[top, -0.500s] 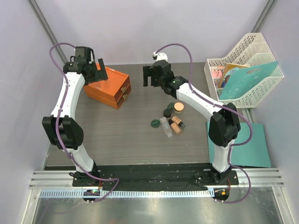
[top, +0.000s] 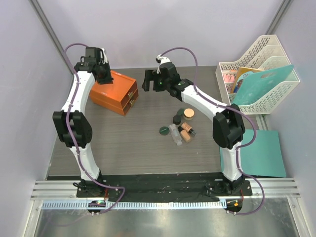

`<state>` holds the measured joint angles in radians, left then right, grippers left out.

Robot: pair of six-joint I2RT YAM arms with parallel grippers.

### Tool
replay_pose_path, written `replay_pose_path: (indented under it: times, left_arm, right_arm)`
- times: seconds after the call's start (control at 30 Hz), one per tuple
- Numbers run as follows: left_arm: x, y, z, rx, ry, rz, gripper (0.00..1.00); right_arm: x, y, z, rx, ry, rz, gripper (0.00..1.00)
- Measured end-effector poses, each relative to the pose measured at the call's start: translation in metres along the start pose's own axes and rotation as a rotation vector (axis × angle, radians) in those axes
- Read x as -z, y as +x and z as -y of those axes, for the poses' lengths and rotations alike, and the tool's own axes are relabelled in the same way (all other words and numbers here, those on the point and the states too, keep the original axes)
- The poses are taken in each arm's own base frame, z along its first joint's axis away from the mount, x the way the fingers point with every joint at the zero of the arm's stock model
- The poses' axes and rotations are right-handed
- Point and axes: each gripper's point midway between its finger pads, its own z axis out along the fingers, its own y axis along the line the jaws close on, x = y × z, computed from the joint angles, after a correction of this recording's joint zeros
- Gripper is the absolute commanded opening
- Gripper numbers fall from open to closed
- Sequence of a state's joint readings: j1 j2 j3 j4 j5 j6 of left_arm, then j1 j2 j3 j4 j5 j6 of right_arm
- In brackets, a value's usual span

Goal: Organize the makeup

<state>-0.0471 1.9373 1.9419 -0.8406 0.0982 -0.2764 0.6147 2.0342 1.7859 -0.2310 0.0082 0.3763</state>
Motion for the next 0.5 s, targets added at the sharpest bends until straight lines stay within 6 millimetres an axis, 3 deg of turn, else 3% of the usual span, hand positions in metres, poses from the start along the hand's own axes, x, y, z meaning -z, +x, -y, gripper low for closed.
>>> replay_pose_path:
  times: [0.17,0.37,0.5]
  left_arm:
    - [-0.014,0.006,-0.003,0.013,-0.011,-0.027,0.00]
    - [-0.040,0.012,-0.011,0.043,-0.050,-0.083,0.00]
    - [-0.050,0.004,-0.011,0.052,-0.062,-0.086,0.00]
  right_arm:
    - [-0.014,0.012,-0.031,-0.122,-0.168,-0.048,0.94]
    - [-0.017,0.023,-0.050,-0.213,-0.271,-0.097,0.88]
    - [-0.023,0.031,-0.058,-0.271,-0.322,-0.127,0.84]
